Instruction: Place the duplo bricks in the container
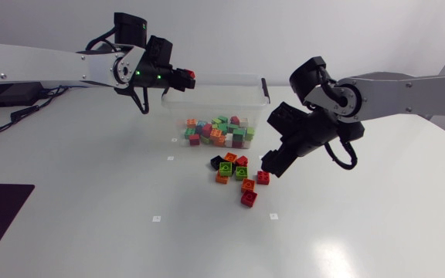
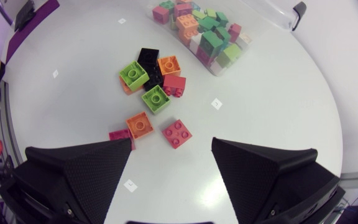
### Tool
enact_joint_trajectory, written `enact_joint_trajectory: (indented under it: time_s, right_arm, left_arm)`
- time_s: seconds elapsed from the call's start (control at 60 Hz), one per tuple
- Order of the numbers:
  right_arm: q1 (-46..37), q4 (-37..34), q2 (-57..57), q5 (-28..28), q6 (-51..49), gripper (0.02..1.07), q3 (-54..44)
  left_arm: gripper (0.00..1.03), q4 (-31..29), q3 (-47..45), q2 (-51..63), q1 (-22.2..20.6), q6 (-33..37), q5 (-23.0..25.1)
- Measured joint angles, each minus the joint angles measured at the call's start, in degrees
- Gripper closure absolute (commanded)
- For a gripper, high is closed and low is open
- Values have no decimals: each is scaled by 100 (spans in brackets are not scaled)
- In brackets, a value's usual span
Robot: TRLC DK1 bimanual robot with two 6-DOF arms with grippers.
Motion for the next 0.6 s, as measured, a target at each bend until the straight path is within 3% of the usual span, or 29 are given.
enact_joint_trajectory:
  time_s: [0.067, 0.2, 0.417, 0.6]
  right_arm:
    - [-48, -7, 13, -61, -389, 11, 0]
    - [-118, -59, 190, -127, -1051, 11, 0]
    - [-219, -151, 785, -256, -1775, 11, 79]
    - [-291, -175, 1147, -341, -2190, 11, 264]
  left_arm:
    - [30, -122, 0, 2, -39, -17, -42]
    - [5, -319, 2, 0, -122, -22, -385]
    - [5, -874, -70, -286, -175, -24, -616]
    - [6, -1222, -623, -1215, -155, 4, -640]
